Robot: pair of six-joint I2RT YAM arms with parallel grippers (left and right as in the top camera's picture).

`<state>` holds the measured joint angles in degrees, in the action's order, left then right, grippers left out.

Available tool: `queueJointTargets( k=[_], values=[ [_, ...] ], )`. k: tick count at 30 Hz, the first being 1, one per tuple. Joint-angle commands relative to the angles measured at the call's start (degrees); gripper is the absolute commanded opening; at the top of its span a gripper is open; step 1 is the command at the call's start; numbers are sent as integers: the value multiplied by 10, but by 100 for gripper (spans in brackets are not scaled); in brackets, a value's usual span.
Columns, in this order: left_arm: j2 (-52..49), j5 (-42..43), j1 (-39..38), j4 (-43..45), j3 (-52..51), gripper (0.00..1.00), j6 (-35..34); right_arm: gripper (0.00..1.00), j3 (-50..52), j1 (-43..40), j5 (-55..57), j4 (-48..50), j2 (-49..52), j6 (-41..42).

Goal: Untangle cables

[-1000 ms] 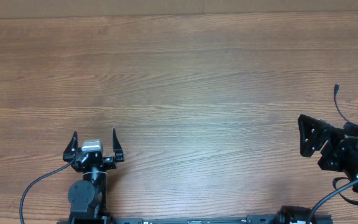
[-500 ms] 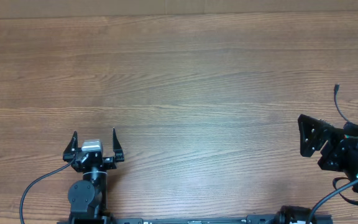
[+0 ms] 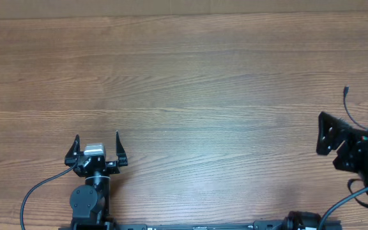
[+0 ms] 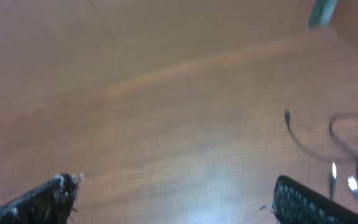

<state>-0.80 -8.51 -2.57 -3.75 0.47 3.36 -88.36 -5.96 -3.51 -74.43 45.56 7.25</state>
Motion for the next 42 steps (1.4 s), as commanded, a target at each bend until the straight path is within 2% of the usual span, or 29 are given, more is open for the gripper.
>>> queueJointTargets(
  k=[1, 14, 20, 27, 32, 42],
  values=[
    [5, 9, 3, 0, -2, 100, 3, 100, 56, 3, 5, 69, -42, 0],
    [5, 9, 3, 0, -2, 100, 3, 100, 471, 3, -151, 514, -232, 2],
    [5, 9, 3, 0, -2, 99, 3, 100, 617, 3, -150, 644, -304, 2],
    [5, 9, 3, 0, -2, 100, 3, 100, 728, 3, -141, 729, -367, 2],
    [5, 9, 3, 0, -2, 100, 3, 100, 783, 3, -86, 760, -400, 2],
    [5, 9, 3, 0, -2, 99, 3, 100, 837, 3, 8, 792, -437, 2]
  ],
)
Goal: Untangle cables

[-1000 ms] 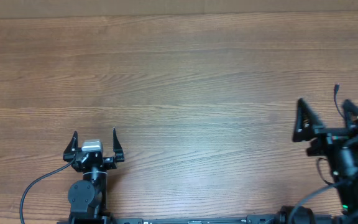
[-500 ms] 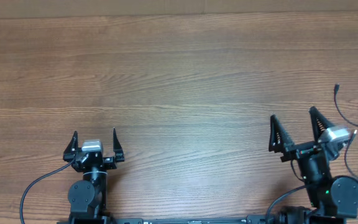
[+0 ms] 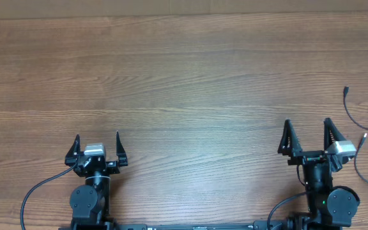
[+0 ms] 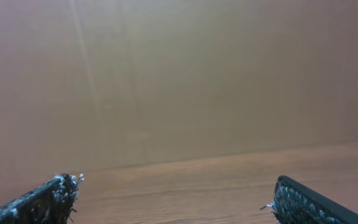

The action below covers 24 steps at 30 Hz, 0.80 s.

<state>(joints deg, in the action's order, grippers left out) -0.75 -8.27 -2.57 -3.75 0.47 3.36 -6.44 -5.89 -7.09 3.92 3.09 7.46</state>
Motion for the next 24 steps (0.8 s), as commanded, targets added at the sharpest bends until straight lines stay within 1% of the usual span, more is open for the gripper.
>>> queueJointTargets(
  k=[1, 6, 11, 19, 24],
  values=[
    [5, 6, 3, 0, -2, 100, 3, 100, 25, 2, 45, 14, -16, 0],
    [5, 6, 3, 0, -2, 100, 3, 100, 61, 2, 45, 36, -30, 0],
    [5, 6, 3, 0, -2, 99, 3, 100, 60, 2, 64, 20, -30, -1],
    [5, 6, 3, 0, -2, 99, 3, 100, 60, 2, 85, -85, -30, 0],
    [5, 6, 3, 0, -2, 100, 3, 100, 60, 2, 82, -88, -30, -1]
  ],
)
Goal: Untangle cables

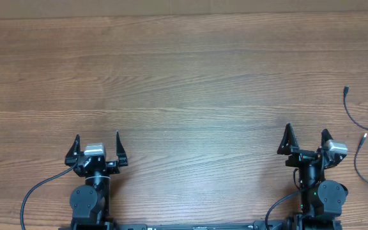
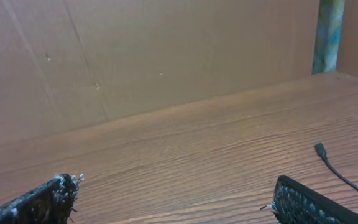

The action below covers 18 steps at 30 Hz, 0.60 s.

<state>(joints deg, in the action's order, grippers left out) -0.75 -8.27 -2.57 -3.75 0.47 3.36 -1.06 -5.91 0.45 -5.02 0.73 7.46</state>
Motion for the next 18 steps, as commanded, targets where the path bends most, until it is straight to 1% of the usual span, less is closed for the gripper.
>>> queueJointTargets(
  k=[1, 18],
  values=[
    [5, 6, 3, 0, -2, 100, 3, 100, 6, 3, 3, 2, -6, -1],
    [5, 6, 3, 0, -2, 99, 3, 100, 6, 3, -1, 2, -6, -1]
  ],
)
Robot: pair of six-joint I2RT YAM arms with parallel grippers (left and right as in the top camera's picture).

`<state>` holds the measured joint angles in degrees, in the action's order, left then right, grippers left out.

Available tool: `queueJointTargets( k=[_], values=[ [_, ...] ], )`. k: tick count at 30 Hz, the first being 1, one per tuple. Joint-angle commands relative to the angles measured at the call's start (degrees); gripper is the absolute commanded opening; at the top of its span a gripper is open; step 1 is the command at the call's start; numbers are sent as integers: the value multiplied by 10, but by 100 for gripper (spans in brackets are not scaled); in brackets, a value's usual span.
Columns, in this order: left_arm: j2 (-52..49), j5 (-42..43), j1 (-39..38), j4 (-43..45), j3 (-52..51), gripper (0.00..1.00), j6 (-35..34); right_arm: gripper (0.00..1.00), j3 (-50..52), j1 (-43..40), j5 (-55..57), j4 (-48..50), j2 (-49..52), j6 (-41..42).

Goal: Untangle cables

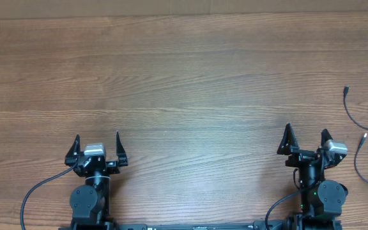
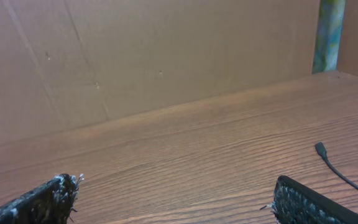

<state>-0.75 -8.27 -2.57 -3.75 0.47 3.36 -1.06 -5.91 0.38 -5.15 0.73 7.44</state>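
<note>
Thin dark cables lie in loose loops at the table's right edge, with small plugs showing. One cable end with its plug shows at the right of the right wrist view. My right gripper stands open near the front edge, left of the cables, its fingers wide apart with nothing between them. My left gripper stands open at the front left, far from the cables.
A wooden table fills the overhead view. A brown cardboard wall runs along its far side, with a greenish post at the right corner.
My right gripper was open out at the right edge over the cables. Then it stood at the front of the table, left of the cables, and has kept that place since. The left arm has not moved.
</note>
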Motion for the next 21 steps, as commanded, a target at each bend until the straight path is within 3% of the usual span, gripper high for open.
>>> queueJointTargets(
  k=[1, 21],
  values=[
    [5, 6, 3, 0, -2, 100, 3, 100, 6, 3, 0, 3, -6, 0],
    [5, 6, 3, 0, -2, 100, 3, 100, 6, 3, -59, 5, -6, -76]
  ],
)
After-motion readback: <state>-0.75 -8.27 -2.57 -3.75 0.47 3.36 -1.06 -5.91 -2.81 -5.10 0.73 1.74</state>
